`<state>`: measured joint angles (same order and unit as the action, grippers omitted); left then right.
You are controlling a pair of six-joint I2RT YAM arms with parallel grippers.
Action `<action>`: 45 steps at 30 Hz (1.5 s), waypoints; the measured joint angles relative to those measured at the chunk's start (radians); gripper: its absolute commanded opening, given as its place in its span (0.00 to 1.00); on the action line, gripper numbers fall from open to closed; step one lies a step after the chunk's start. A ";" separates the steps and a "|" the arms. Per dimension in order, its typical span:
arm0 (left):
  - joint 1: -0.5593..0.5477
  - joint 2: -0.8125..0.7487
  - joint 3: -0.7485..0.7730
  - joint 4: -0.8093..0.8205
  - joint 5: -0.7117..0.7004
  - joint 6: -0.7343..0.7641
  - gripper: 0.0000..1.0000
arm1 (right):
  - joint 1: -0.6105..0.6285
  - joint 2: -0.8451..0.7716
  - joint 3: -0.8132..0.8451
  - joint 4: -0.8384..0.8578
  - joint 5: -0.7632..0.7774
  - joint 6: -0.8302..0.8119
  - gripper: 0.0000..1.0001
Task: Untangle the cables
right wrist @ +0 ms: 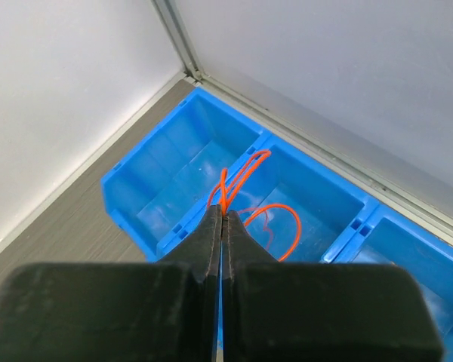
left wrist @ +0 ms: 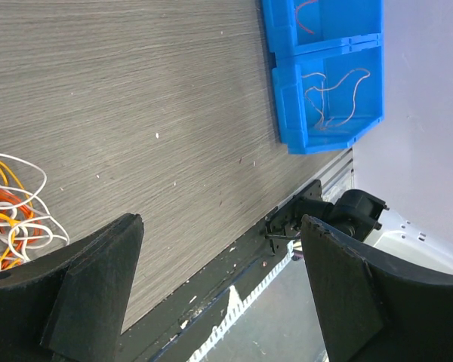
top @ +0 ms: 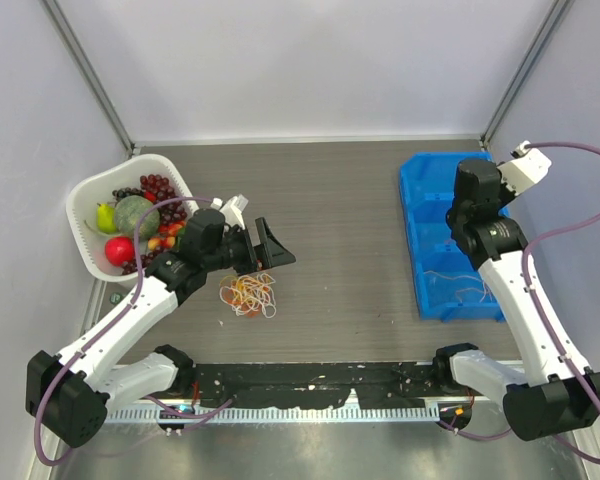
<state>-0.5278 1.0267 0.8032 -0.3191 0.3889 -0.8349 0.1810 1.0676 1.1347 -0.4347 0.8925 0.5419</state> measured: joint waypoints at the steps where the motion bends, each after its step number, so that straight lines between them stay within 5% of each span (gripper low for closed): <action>1: 0.000 0.000 0.000 0.000 0.000 0.001 0.89 | -0.001 -0.002 -0.006 -0.001 0.013 0.005 0.01; 9: 0.000 0.008 0.000 -0.025 -0.027 0.023 0.89 | -0.152 0.124 -0.084 -0.016 -0.111 0.101 0.19; 17: 0.000 -0.021 0.000 -0.085 -0.110 0.049 0.89 | -0.233 0.222 -0.171 -0.027 -0.373 0.173 0.67; 24: 0.000 -0.060 -0.030 -0.132 -0.238 0.040 0.85 | -0.154 0.204 -0.174 0.010 -0.493 0.075 0.66; 30: 0.001 -0.100 -0.105 -0.203 -0.435 -0.025 0.82 | 0.341 0.304 -0.127 0.201 -0.743 -0.112 0.66; 35: 0.005 -0.109 -0.172 -0.259 -0.550 -0.103 0.77 | 0.655 0.483 -0.168 0.454 -0.980 -0.104 0.64; 45: 0.006 -0.126 -0.309 -0.239 -0.546 -0.220 0.68 | 0.698 0.660 -0.163 0.603 -1.006 0.020 0.58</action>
<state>-0.5213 0.9005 0.4946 -0.5583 -0.1570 -1.0546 0.8787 1.7271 0.9722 0.1684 -0.1135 0.5617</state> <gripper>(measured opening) 0.698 0.605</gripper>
